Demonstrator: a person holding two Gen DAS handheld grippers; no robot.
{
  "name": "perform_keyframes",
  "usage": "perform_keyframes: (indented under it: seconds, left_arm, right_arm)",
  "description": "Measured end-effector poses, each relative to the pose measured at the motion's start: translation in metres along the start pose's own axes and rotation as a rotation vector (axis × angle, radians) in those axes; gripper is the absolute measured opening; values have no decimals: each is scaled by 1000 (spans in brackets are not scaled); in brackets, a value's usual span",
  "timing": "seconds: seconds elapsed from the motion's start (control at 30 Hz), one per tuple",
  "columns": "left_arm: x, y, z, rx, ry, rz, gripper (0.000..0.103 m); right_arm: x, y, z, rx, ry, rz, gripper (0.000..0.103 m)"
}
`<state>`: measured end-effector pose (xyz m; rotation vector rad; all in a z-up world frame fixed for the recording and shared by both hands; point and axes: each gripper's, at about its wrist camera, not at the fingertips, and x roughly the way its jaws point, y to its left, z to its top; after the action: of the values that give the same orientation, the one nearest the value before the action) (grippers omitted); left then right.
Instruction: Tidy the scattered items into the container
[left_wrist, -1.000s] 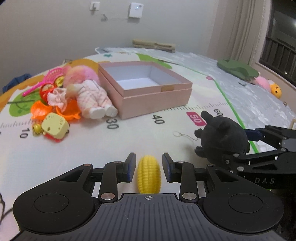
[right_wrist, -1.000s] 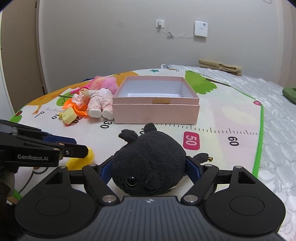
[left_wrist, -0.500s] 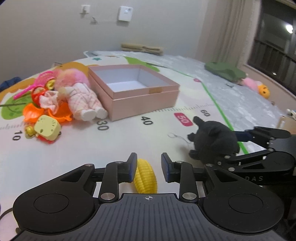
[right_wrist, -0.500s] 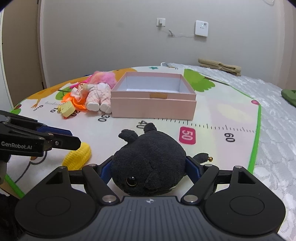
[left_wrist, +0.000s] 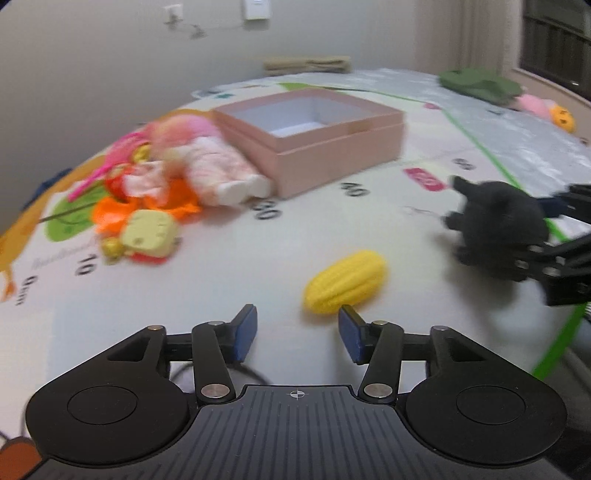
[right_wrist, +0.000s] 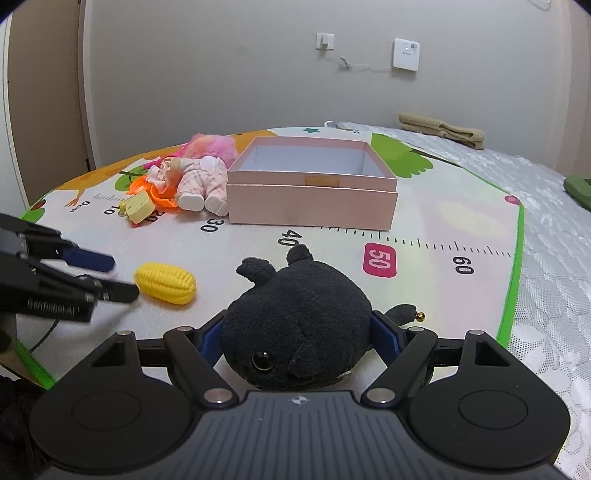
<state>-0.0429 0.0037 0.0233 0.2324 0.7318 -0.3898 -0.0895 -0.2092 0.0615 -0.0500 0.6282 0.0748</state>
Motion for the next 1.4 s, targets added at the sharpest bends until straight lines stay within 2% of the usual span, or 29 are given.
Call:
perform_keyframes:
  seconds: [0.1,0.23,0.33,0.47,0.63,0.77,0.9,1.0,1.13,1.3,1.4]
  left_arm:
    - [-2,10,0,-29,-7,22,64]
    - [-11,8,0,-33,-39,-68,79]
    - [-15,-9,0,37,-79,-120,88]
    - [-14,-31,-1,158,-130,-121,89]
    - [-3,-34,4,230,-169,-129,89]
    - [14,-31,11,294,-150,-187,89]
    - [32,-28,18,294,-109,-234,77]
    - [42,-24,19,262,-90,-246,61]
    - [38,-22,18,211,-81,-222,59]
    - [12,-19,33,182,-148,-211,59]
    - [-1,-19,61,171,-250,-174,59]
  right_arm:
    - [1,1,-1,-1,5,2,79]
    - [2,3,-3,-7,11,3,79]
    - [2,4,-3,-12,10,1,79]
    - [-1,4,-4,-20,1,-5,79]
    - [-1,1,-6,-16,0,3,79]
    - [1,1,-7,-13,9,13,79]
    - [0,0,-7,-8,15,16,79]
    - [0,-1,-6,-6,19,19,79]
    - [-2,-3,-3,-7,14,30,79]
    - [-13,-5,18,0,-29,77,78]
    - [-15,-14,53,20,-88,112,78]
